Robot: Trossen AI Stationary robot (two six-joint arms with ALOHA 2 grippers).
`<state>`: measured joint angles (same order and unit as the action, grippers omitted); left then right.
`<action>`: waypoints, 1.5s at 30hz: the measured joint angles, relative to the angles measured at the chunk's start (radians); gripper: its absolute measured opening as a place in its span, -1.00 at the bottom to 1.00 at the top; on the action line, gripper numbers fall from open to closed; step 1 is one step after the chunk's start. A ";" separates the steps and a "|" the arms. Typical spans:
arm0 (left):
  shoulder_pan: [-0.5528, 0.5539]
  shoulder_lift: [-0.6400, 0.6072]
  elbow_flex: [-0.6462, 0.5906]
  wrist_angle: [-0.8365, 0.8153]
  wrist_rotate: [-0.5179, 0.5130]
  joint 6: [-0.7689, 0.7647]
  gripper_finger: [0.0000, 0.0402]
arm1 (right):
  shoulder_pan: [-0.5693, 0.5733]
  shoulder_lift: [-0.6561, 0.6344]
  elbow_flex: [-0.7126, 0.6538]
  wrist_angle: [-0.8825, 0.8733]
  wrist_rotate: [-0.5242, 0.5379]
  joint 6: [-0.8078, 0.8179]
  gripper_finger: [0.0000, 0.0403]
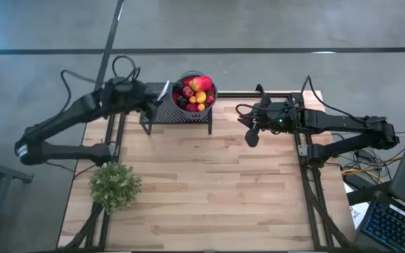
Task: Pick & Place Fruit
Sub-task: Return to Home Position
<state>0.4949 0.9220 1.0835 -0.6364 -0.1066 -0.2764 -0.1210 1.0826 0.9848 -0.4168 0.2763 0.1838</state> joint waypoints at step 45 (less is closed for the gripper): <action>-0.384 -0.626 -0.865 0.719 -0.093 0.270 -0.99 | 0.004 -0.200 -0.448 0.414 -0.291 -0.037 -0.96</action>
<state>0.1109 0.2964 0.2185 0.0827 -0.1991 -0.0063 -0.1173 0.8827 0.5364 -0.0033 -0.0150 0.1472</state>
